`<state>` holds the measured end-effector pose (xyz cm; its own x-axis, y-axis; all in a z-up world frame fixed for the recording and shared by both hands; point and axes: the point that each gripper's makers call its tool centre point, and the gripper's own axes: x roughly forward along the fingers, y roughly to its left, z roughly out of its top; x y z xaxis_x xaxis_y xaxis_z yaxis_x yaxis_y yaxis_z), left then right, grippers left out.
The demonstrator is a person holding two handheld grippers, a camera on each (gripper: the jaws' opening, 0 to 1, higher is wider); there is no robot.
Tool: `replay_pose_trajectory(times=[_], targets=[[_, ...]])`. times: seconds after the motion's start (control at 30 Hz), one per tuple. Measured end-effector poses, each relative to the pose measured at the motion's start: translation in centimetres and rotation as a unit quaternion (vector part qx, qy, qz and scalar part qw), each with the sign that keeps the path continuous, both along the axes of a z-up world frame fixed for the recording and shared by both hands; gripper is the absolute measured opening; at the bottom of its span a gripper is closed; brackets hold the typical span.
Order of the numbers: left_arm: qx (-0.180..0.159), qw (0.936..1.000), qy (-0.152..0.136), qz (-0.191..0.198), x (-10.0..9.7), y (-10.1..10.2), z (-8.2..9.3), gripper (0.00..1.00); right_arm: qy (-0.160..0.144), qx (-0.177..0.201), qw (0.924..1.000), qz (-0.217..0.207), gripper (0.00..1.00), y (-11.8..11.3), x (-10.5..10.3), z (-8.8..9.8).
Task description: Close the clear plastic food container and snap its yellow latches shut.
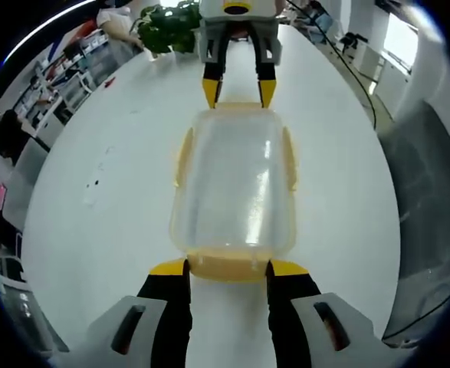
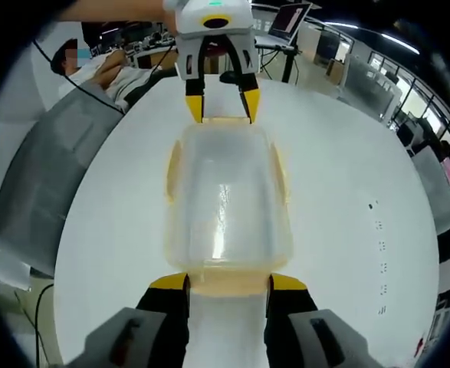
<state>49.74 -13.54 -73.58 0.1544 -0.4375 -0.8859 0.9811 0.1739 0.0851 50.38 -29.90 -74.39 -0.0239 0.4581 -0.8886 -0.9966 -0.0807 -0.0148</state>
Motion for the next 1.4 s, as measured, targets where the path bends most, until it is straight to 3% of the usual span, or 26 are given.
replay_pose_trajectory(times=[0.27, 0.37, 0.5, 0.57, 0.9, 0.97, 1.03, 1.17, 1.23, 1.27, 1.37, 1.4], targets=[[-0.001, 1.0000, -0.003, 0.001, 0.0, 0.0, -0.1, 0.37, -0.001, 0.005, 1.0000, 0.001, 0.37, -0.1, 0.0, 0.0], [-0.004, 0.9999, -0.007, 0.006, 0.1, 0.2, -0.2, 0.36, 0.014, 0.010, 0.9997, -0.015, 0.38, -0.3, -0.2, 0.1], [-0.008, 0.9999, -0.006, 0.012, -0.1, 0.6, 0.0, 0.40, 0.022, 0.023, 0.9989, -0.033, 0.48, -0.4, -0.1, 0.7], [-0.014, 0.9998, -0.002, 0.018, -0.1, 0.6, 0.4, 0.40, 0.014, 0.021, 0.9993, -0.029, 0.42, -0.6, -0.1, 0.9], [-0.024, 0.9985, -0.023, 0.043, 0.2, 0.6, 1.8, 0.39, 0.032, 0.074, 0.9925, -0.092, 0.42, 0.3, 0.0, 2.5], [-0.029, 0.9979, -0.019, 0.054, 0.1, 0.5, 1.9, 0.39, 0.012, 0.078, 0.9914, -0.104, 0.42, 0.3, 0.6, 2.7], [-0.045, 0.9952, -0.012, 0.087, 0.3, 0.3, 2.2, 0.38, 0.024, 0.097, 0.9854, -0.138, 0.44, 0.7, 0.7, 2.9], [-0.065, 0.9871, -0.013, 0.146, 1.3, 0.4, 2.9, 0.38, 0.017, 0.101, 0.9821, -0.158, 0.43, 0.7, 0.9, 2.7], [-0.033, 0.9898, -0.031, 0.136, 1.5, 1.2, 2.6, 0.37, 0.014, 0.106, 0.9783, -0.178, 0.43, 0.7, 1.1, 2.7], [-0.036, 0.9889, -0.030, 0.141, 1.5, 1.1, 2.7, 0.37, 0.014, 0.114, 0.9747, -0.192, 0.45, 0.8, 1.2, 2.8], [-0.070, 0.9767, -0.013, 0.203, 1.8, 1.0, 3.0, 0.40, 0.011, 0.112, 0.9696, -0.217, 0.45, 0.6, 1.6, 2.7], [-0.072, 0.9757, -0.015, 0.206, 1.8, 1.0, 3.0, 0.40, 0.004, 0.114, 0.9667, -0.229, 0.46, 0.5, 1.9, 2.7]])
